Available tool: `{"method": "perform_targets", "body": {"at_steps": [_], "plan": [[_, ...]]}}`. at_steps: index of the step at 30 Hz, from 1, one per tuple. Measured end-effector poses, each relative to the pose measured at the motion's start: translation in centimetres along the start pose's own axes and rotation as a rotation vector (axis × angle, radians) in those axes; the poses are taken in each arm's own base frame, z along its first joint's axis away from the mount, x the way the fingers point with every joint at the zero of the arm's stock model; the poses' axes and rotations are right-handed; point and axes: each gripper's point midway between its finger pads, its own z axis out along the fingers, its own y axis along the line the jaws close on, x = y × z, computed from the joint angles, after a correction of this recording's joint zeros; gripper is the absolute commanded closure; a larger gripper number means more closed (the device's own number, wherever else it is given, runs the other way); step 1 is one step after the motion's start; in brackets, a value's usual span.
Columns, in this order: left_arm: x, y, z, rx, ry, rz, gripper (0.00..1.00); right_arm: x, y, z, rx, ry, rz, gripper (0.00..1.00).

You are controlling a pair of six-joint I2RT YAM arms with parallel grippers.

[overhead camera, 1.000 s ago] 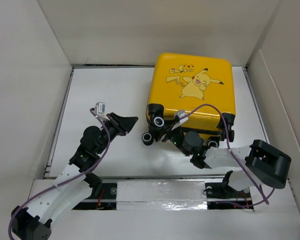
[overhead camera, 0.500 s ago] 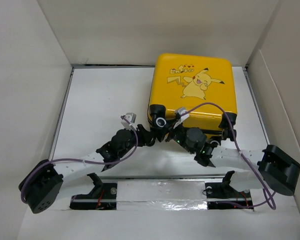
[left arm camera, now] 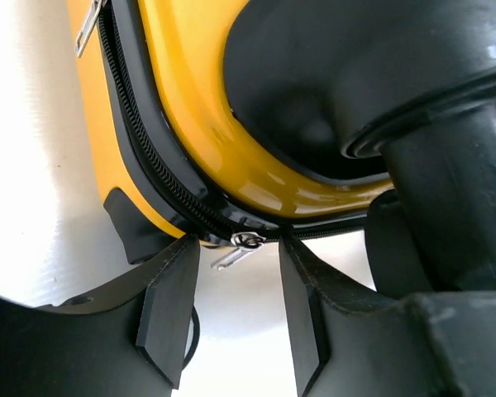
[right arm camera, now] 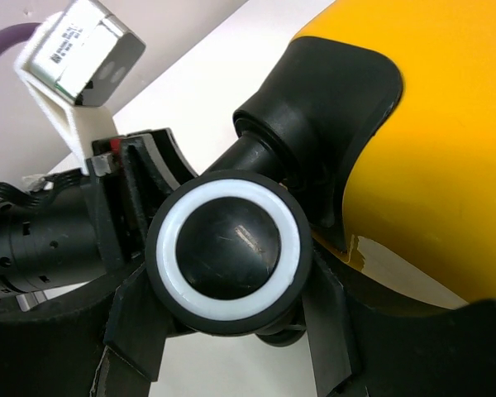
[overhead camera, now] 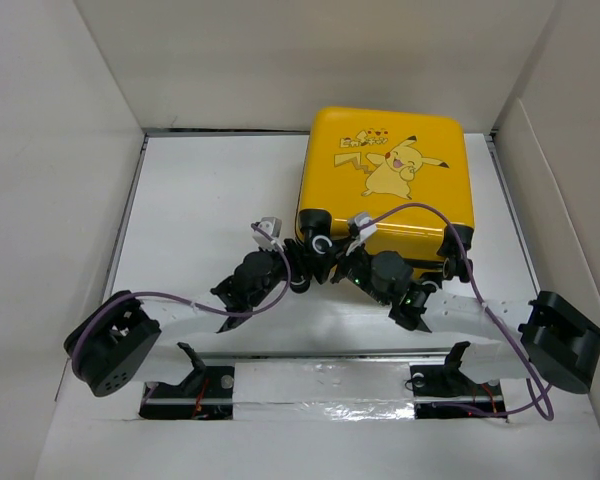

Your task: Pack the luggage

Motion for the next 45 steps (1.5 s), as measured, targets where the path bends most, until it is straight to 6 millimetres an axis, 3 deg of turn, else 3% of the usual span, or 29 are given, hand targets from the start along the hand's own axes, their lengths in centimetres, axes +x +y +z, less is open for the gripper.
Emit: {"method": "perform_targets", "body": {"at_steps": [7, 15, 28, 39, 41, 45], "plan": [[0.0, 0.1, 0.6, -0.012, -0.023, 0.001, 0.66, 0.1, 0.4, 0.0, -0.026, 0.010, 0.013, 1.00], [0.0, -0.3, 1.2, -0.026, -0.053, -0.016, 1.00, 0.1, 0.1, 0.2, -0.026, 0.006, 0.029, 1.00], [-0.3, -0.6, 0.6, -0.041, -0.064, -0.008, 1.00, -0.3, -0.1, -0.2, -0.012, -0.003, 0.033, 1.00], [-1.0, -0.9, -1.7, -0.012, -0.050, -0.010, 1.00, -1.4, 0.2, -3.6, -0.043, -0.007, -0.017, 1.00], [-2.7, 0.6, -1.7, -0.074, -0.110, 0.002, 1.00, -1.4, 0.1, -4.2, -0.045, -0.001, -0.025, 1.00], [-6.9, 5.9, -2.1, -0.240, -0.239, -0.014, 1.00, -1.4, -0.2, -5.5, -0.042, 0.005, -0.029, 1.00]]}}
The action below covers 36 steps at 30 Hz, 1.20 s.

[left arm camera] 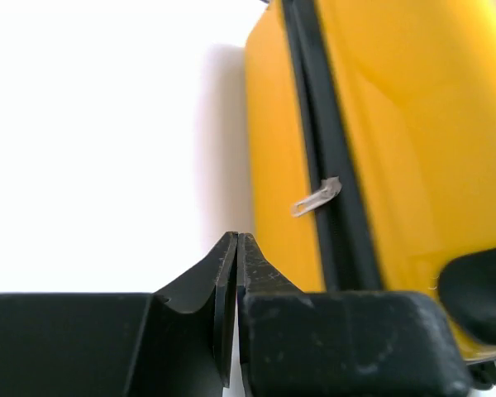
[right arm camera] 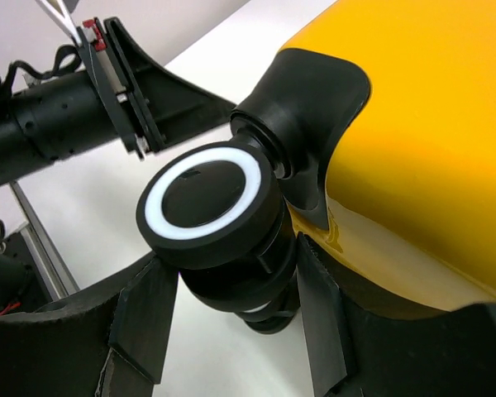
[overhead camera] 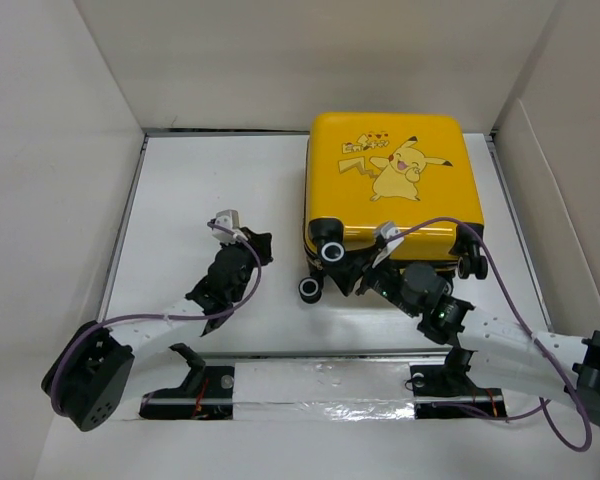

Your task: Pack the luggage

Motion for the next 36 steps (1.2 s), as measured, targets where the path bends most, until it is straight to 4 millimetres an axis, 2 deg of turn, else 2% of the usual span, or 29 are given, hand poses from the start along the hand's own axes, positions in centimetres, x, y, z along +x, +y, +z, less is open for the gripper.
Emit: {"method": "perform_targets", "body": {"at_steps": [1, 3, 5, 7, 8, 9, 13, 17, 22, 28, 32, 34, 35, 36], "plan": [[-0.4, 0.9, 0.0, -0.021, -0.014, -0.004, 1.00, 0.0, 0.0, -0.1, 0.001, 0.004, -0.002, 1.00], [0.1, 1.6, -0.3, -0.016, -0.001, -0.001, 1.00, 0.0, 0.0, -0.2, 0.001, 0.007, -0.006, 1.00], [1.5, 1.1, -0.8, 0.032, 0.046, 0.018, 1.00, 0.1, 0.0, -0.3, -0.001, 0.010, -0.007, 1.00], [3.3, -0.3, -1.6, 0.107, 0.105, 0.047, 1.00, 0.2, 0.2, -0.3, -0.005, 0.012, -0.008, 1.00], [4.3, -1.2, -2.1, 0.149, 0.137, 0.062, 0.97, 0.2, 0.2, -0.3, -0.005, 0.012, -0.008, 1.00], [5.2, -2.1, -2.5, 0.187, 0.163, 0.077, 0.83, 0.2, 0.2, -0.3, -0.005, 0.013, -0.008, 1.00], [8.5, -4.1, -3.9, 0.281, 0.257, 0.134, 0.63, 0.4, 0.1, -0.1, -0.004, 0.015, -0.008, 1.00], [9.5, -3.9, -3.7, 0.278, 0.281, 0.163, 0.60, 0.5, 0.2, 0.1, -0.006, 0.016, -0.008, 1.00], [9.1, -5.1, -2.5, 0.291, 0.266, 0.177, 0.59, 0.7, 0.3, 0.3, -0.009, 0.016, -0.007, 1.00], [9.4, -6.4, -1.9, 0.325, 0.270, 0.184, 0.59, 0.7, 0.3, 0.5, -0.011, 0.012, -0.006, 1.00], [9.5, -6.5, -1.6, 0.322, 0.269, 0.185, 0.65, 0.7, 0.4, 0.6, -0.014, 0.010, -0.006, 1.00], [9.7, -6.5, -1.6, 0.318, 0.273, 0.186, 0.74, 0.7, 0.5, 0.6, -0.020, 0.010, -0.006, 1.00], [9.8, -6.5, -1.6, 0.315, 0.275, 0.184, 0.82, 0.7, 0.5, 0.6, -0.022, 0.011, -0.006, 1.00], [9.8, -6.5, -1.6, 0.316, 0.276, 0.187, 0.96, 0.7, 0.6, 0.6, -0.024, 0.011, -0.006, 1.00]]}}
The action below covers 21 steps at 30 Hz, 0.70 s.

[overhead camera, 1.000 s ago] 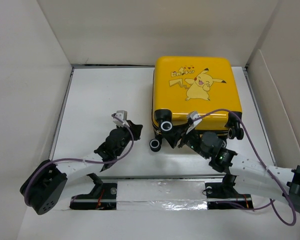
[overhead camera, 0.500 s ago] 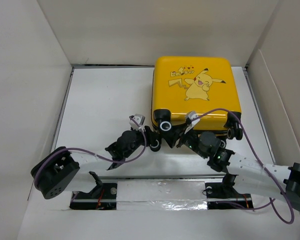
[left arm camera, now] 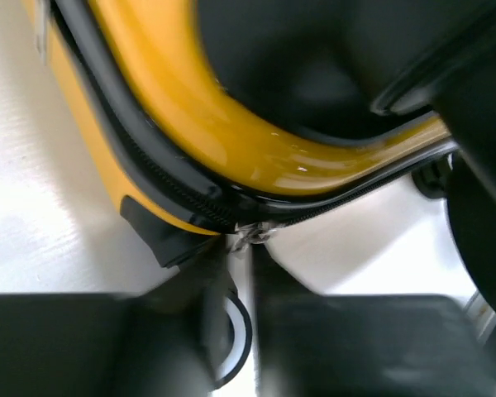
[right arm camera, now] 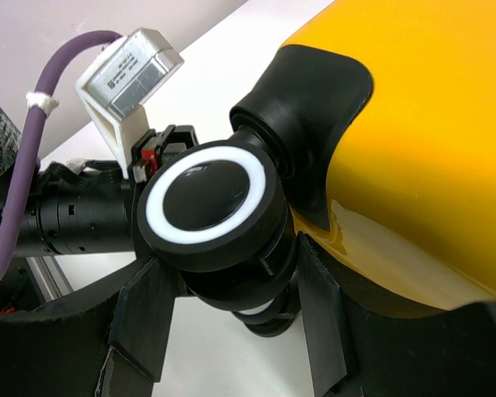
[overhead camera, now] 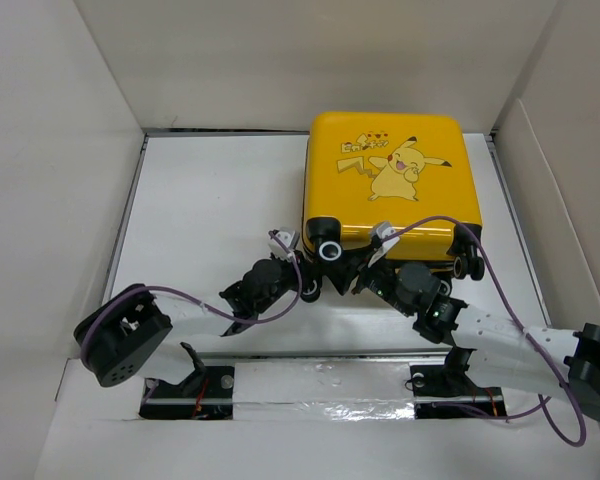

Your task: Pack the luggage

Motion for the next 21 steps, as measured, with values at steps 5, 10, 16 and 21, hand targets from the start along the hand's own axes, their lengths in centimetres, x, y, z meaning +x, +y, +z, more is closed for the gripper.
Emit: {"method": "perform_targets", "body": {"at_steps": [5, 10, 16, 21], "plan": [[0.3, -0.4, 0.1, 0.004, 0.009, 0.002, 1.00, 0.0, 0.0, 0.0, 0.000, 0.000, 0.000, 1.00], [-0.4, 0.3, -0.5, -0.043, -0.006, 0.011, 1.00, -0.2, 0.0, -0.1, 0.000, -0.005, 0.001, 1.00], [-2.0, 2.4, -2.1, -0.148, -0.033, 0.043, 1.00, -0.4, 0.0, -0.8, 0.000, -0.002, -0.001, 1.00], [-4.5, 5.4, -2.7, -0.236, -0.091, 0.035, 1.00, -0.4, 0.0, -1.9, -0.007, 0.011, -0.018, 1.00]]}}
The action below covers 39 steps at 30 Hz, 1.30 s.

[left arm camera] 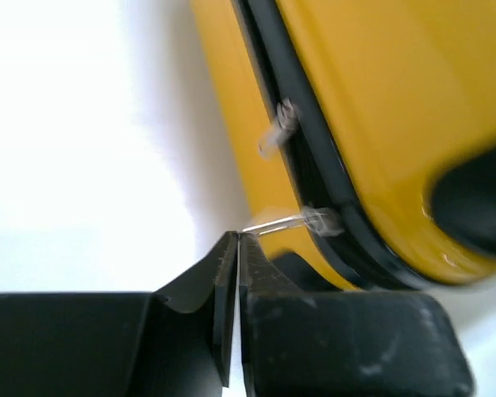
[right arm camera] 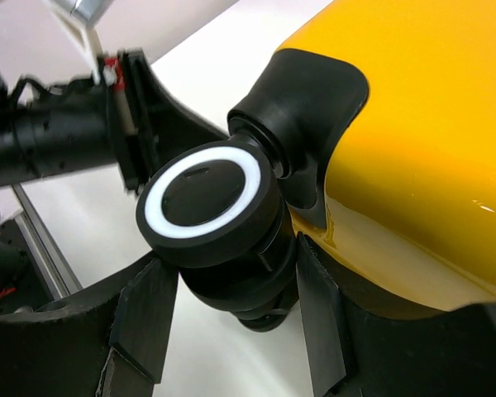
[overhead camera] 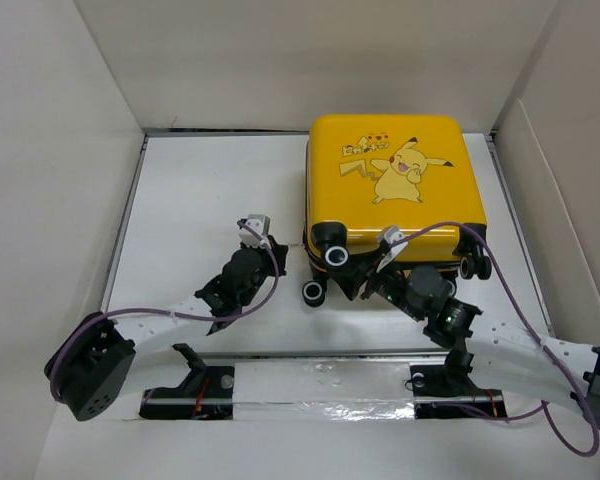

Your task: Pack the luggage

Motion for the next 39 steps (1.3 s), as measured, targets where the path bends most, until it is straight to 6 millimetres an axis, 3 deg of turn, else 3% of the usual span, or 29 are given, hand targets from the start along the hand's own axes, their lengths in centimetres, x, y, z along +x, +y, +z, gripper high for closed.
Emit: {"method": "perform_targets", "body": {"at_steps": [6, 8, 12, 16, 17, 18, 21, 24, 31, 33, 39], "plan": [[-3.2, 4.9, 2.4, -0.168, -0.067, -0.009, 1.00, 0.3, 0.1, -0.3, -0.011, 0.016, -0.020, 1.00], [-4.1, 5.4, 3.7, -0.189, -0.079, -0.013, 1.00, 0.4, 0.2, -0.3, -0.014, 0.020, -0.026, 1.00], [-4.7, 3.8, 5.6, -0.123, -0.074, -0.020, 1.00, 0.5, 0.3, -0.2, -0.018, 0.026, -0.030, 1.00], [-3.6, 2.1, 4.9, 0.000, -0.041, -0.025, 1.00, 0.5, 0.3, -0.2, -0.017, 0.026, -0.030, 1.00], [-2.9, 1.8, 4.3, 0.033, -0.025, -0.028, 0.97, 0.5, 0.3, -0.2, -0.016, 0.026, -0.030, 1.00], [-2.4, 1.8, 3.6, 0.054, -0.014, -0.029, 0.83, 0.5, 0.3, -0.2, -0.015, 0.026, -0.030, 1.00], [-0.9, 1.4, 1.5, 0.122, 0.018, -0.040, 0.68, 0.6, 0.3, -0.1, -0.014, 0.026, -0.030, 1.00], [-0.2, 0.5, -0.1, 0.200, 0.035, -0.047, 0.60, 0.7, 0.3, 0.0, -0.013, 0.031, -0.031, 1.00], [1.0, -2.6, -1.3, 0.350, 0.090, 0.002, 0.61, 0.8, 0.4, 0.3, -0.015, 0.033, -0.031, 1.00], [1.4, -2.9, -0.9, 0.359, 0.111, 0.016, 0.67, 0.7, 0.4, 0.3, -0.015, 0.033, -0.031, 1.00], [1.6, -3.1, 1.0, 0.346, 0.144, 0.052, 0.67, 0.7, 0.4, 0.3, -0.015, 0.034, -0.031, 1.00]]}}
